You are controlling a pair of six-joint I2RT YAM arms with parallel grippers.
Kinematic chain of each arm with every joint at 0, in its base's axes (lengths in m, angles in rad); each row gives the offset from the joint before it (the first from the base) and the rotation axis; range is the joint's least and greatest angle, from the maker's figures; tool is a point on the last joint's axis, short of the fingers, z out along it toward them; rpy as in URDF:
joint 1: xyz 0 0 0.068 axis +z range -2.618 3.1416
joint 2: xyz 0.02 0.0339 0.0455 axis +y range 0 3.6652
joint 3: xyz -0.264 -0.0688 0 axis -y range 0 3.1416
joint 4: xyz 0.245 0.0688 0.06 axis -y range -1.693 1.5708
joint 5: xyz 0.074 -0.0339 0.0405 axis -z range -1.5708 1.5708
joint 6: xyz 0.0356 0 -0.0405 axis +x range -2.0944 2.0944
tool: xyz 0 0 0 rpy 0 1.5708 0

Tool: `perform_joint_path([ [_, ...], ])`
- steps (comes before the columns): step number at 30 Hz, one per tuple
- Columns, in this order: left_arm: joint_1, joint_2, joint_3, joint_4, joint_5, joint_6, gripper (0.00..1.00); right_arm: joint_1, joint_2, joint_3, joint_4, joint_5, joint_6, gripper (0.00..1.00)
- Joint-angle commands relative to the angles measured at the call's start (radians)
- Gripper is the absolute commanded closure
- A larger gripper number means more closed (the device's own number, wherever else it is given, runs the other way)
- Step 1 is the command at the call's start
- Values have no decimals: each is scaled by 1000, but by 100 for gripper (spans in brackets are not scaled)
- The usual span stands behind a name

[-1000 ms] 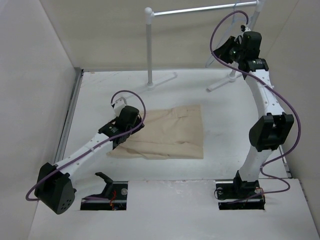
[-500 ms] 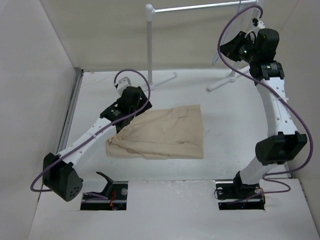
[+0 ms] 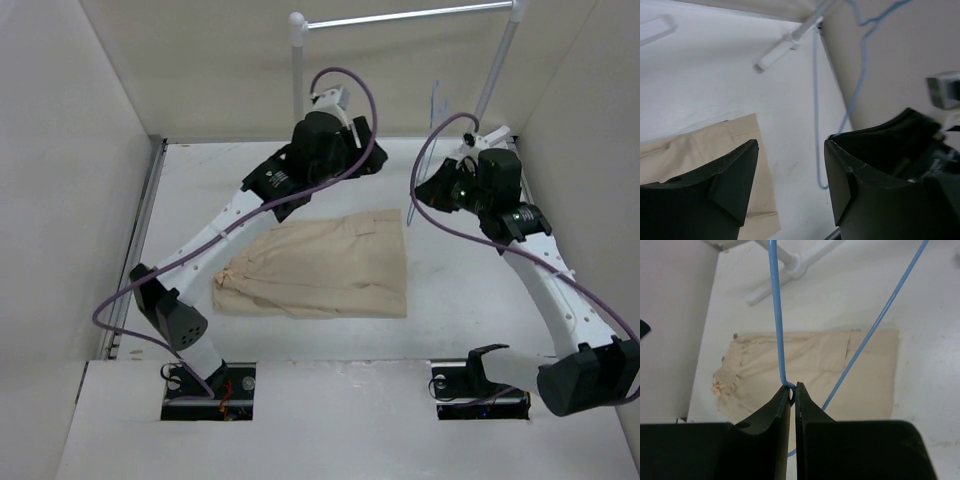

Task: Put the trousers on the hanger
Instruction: Pick up the hanger from the clothesline, then place the trousers on the hanger.

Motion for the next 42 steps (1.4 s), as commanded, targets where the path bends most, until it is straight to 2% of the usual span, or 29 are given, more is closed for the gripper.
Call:
perform_joint_path([
  [1, -78, 90, 137, -48, 74, 87, 45, 44, -81, -95, 13, 56, 7, 92],
  [5, -129, 199, 236, -78, 77, 109, 40, 99, -158, -214, 0, 100, 33, 92],
  [11, -157, 321, 288, -78, 76, 109, 43, 159, -233, -312, -4, 119, 86, 92],
  [17, -161, 392, 302, -73, 44, 106, 61, 193, -282, -352, -26, 137, 109, 92],
  [18, -161, 400, 303, -74, 28, 104, 67, 193, -291, -355, -37, 142, 109, 92],
  [19, -158, 404, 303, -79, 11, 101, 78, 193, -303, -358, -56, 152, 109, 91],
  [21, -158, 398, 286, -78, -1, 95, 90, 193, -325, -367, -86, 168, 106, 91],
  [23, -161, 369, 239, -56, -22, 75, 95, 183, -356, -381, -120, 173, 107, 90],
  [24, -161, 351, 202, -38, -35, 58, 97, 179, -374, -386, -137, 173, 110, 89],
  [28, -183, 262, 8, 97, -70, -49, 100, 160, -449, -389, -181, 166, 126, 62],
  [30, -203, 225, -86, 169, -108, -95, 100, 136, -468, -386, -203, 174, 126, 55],
  [31, -215, 211, -126, 201, -131, -113, 100, 116, -471, -387, -206, 174, 124, 55],
  [32, -227, 200, -158, 227, -153, -127, 100, 93, -469, -398, -205, 174, 124, 59],
  [34, -250, 188, -212, 258, -200, -153, 100, 50, -448, -422, -192, 173, 142, 75],
  [36, -270, 182, -260, 284, -245, -184, 100, 30, -410, -459, -140, 162, 173, 85],
  [39, -289, 185, -332, 346, -268, -251, 100, 41, -348, -497, -32, 159, 199, 88],
  [42, -295, 187, -390, 441, -233, -331, 100, 48, -301, -511, 29, 157, 218, 88],
])
